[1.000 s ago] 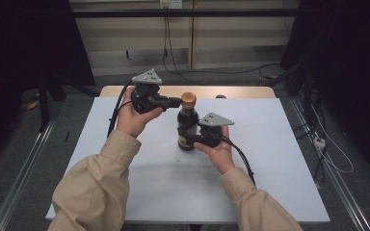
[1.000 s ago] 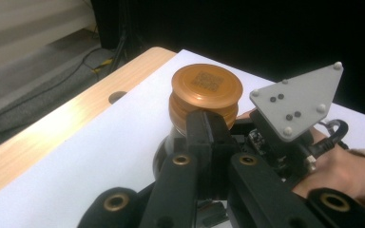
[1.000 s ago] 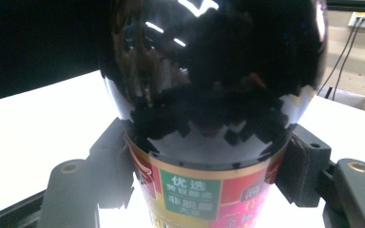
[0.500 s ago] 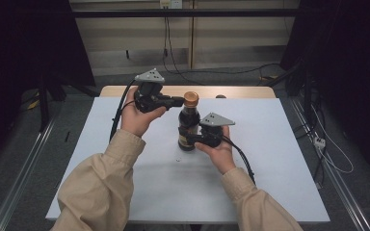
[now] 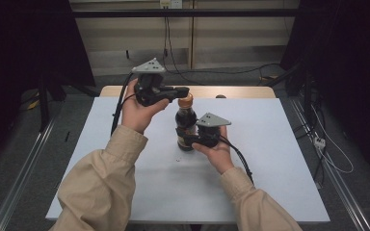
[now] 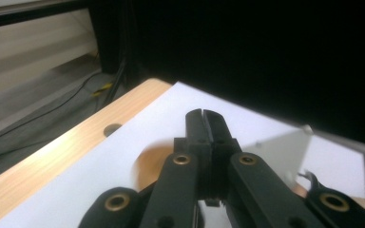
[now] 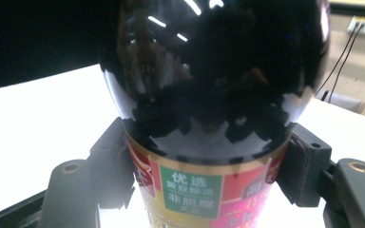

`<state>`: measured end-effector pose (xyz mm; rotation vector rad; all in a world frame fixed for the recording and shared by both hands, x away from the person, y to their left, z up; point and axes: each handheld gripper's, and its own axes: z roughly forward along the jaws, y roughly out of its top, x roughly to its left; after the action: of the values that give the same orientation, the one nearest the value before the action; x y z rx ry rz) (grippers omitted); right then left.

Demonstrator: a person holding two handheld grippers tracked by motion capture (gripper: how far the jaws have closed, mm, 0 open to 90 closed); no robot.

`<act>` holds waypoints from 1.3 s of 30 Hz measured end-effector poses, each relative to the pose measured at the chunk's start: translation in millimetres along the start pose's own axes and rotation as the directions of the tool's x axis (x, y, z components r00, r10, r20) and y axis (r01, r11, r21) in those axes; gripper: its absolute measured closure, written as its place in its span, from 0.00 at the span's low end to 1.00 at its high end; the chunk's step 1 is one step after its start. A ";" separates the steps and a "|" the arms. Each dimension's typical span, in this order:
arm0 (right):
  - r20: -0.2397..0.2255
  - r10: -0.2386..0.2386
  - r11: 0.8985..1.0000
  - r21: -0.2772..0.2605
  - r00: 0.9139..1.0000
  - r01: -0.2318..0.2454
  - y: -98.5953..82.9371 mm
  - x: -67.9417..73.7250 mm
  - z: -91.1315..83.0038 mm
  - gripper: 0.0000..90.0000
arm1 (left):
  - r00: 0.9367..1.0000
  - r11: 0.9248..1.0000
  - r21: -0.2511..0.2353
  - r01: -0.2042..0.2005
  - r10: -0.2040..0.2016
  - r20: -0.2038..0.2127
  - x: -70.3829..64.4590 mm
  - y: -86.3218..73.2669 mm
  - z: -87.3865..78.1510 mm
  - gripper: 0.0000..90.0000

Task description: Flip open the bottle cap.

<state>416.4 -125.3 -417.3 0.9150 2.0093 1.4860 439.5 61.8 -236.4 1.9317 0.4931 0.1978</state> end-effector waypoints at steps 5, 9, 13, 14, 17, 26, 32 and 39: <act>0.006 -0.036 0.999 0.011 0.999 0.036 2.5 5.5 1.9 0.36 | 1.000 1.000 0.024 0.004 -0.004 -0.021 -0.7 -2.4 2.5 1.00; -0.010 0.022 1.000 -0.006 1.000 -0.022 -2.4 -4.1 -2.7 0.36 | 1.000 1.000 0.021 0.022 -0.022 -0.015 4.9 -6.0 -5.4 1.00; -0.010 0.022 1.000 -0.006 1.000 -0.022 -2.0 -3.6 -2.1 0.35 | 0.999 0.999 0.018 0.027 -0.027 -0.017 9.4 -11.1 -11.5 1.00; -0.012 0.023 1.000 -0.006 1.000 -0.023 -2.3 -4.1 -2.4 0.35 | 1.000 0.999 0.022 0.027 -0.027 -0.013 10.7 -13.2 -12.4 1.00; -0.011 0.022 1.000 -0.002 1.000 -0.022 -1.8 -4.1 -2.6 0.35 | 0.999 0.999 0.028 0.041 -0.041 -0.007 13.3 -21.2 -13.4 1.00; -0.011 0.026 1.000 -0.007 1.000 -0.026 -2.4 -4.3 -2.4 0.35 | 0.998 0.998 0.014 0.068 -0.068 -0.006 18.4 -36.0 -16.9 1.00; -0.010 0.024 1.000 -0.008 1.000 -0.024 -2.7 -4.0 -2.4 0.35 | 0.997 0.996 0.041 0.076 -0.075 -0.024 20.6 -42.5 -16.0 1.00; -0.009 0.026 1.000 -0.009 1.000 -0.026 -3.1 -4.0 -2.6 0.35 | 0.997 0.996 0.045 0.082 -0.082 -0.014 23.4 -48.7 -9.7 1.00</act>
<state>416.5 -130.5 -419.5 0.9356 2.0021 1.5149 445.0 96.2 -278.8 1.9510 0.5883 0.1468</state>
